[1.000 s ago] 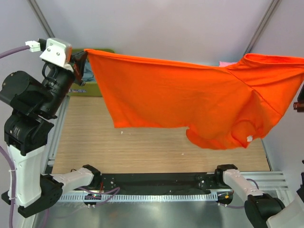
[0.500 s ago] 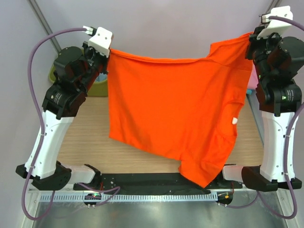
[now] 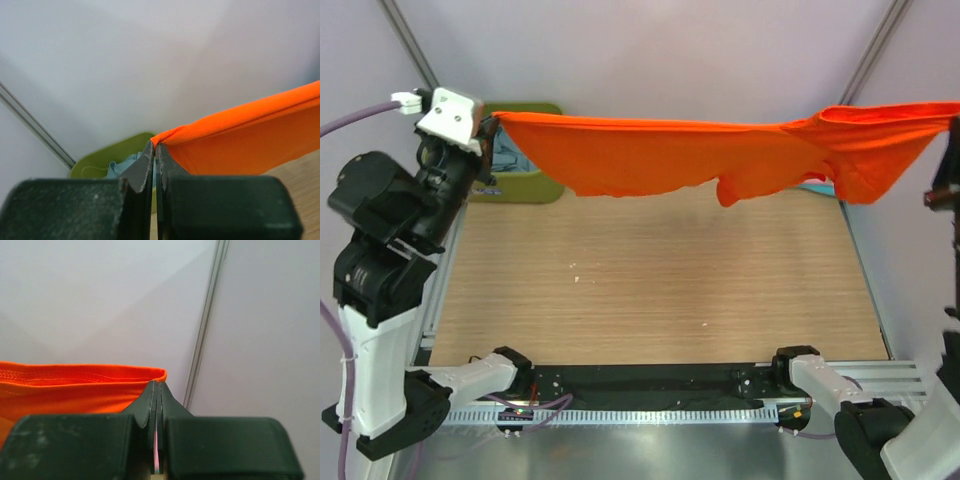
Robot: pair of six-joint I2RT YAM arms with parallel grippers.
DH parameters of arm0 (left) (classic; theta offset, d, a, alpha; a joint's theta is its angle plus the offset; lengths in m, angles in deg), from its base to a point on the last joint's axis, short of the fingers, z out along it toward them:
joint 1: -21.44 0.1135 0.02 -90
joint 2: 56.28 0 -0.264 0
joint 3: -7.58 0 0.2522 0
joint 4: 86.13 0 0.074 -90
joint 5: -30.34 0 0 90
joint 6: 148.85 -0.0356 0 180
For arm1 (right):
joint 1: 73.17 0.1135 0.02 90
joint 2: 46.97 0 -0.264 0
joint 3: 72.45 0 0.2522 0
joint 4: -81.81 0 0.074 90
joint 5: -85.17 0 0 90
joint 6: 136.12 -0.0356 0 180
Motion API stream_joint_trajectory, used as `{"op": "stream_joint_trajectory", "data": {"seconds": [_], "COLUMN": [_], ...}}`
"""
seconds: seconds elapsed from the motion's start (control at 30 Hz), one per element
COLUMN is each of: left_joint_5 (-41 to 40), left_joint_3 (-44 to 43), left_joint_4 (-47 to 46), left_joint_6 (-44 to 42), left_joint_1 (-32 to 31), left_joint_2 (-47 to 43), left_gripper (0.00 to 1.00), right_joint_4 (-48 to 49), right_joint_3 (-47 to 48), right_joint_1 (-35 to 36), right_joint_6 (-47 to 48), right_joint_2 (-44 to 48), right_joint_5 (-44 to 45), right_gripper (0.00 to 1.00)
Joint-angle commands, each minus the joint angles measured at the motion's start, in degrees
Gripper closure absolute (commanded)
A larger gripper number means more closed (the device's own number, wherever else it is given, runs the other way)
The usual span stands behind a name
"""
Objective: Fold and stack the t-shirts
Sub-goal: Flatten the tshirt out
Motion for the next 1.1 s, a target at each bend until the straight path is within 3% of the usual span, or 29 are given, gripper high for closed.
{"op": "stream_joint_trajectory", "data": {"seconds": [0.0, 0.27, 0.4, 0.6, 0.73, 0.87, 0.93, 1.07], "left_joint_5": [-0.4, 1.27, 0.57, -3.39, 0.46, 6.78, 8.03, 10.58], "left_joint_3": [-2.93, -7.41, -8.47, 0.83, 8.39, 14.11, 18.22, 19.48], "left_joint_4": [1.69, 3.45, 3.45, -2.87, -7.0, -12.01, -16.12, -19.13], "left_joint_6": [0.03, -0.32, -1.72, -2.52, 0.11, 1.79, 0.83, 0.82], "left_joint_1": [0.84, 0.85, 0.85, 0.93, 5.22, 13.13, 14.37, 14.91], "left_joint_2": [-1.26, 0.14, 2.78, 6.03, 10.16, 17.53, 22.54, 34.75], "left_gripper": [1.0, 1.0, 1.0, 1.0, 1.0, 1.0, 1.0, 1.0], "right_joint_4": [-4.25, -2.86, 2.4, 12.42, 18.49, 29.27, 32.81, 38.53], "right_joint_3": [5.32, 9.54, 8.32, -2.04, -11.97, -25.58, -32.95, -38.0], "right_joint_1": [0.08, 0.16, 0.08, 0.16, 0.07, 0.08, -0.01, -0.01], "right_joint_6": [0.78, 2.81, 4.3, 5.53, 6.5, 7.73, 7.3, 5.36], "right_joint_2": [-0.11, -2.92, -5.29, -9.25, -15.4, -20.32, -22.86, -36.54], "right_joint_5": [4.33, 4.78, 3.81, 1.26, -0.41, -2.87, -3.65, -5.59], "right_gripper": [0.99, 0.99, 0.99, 0.99, 0.99, 0.99, 0.99, 0.99]}}
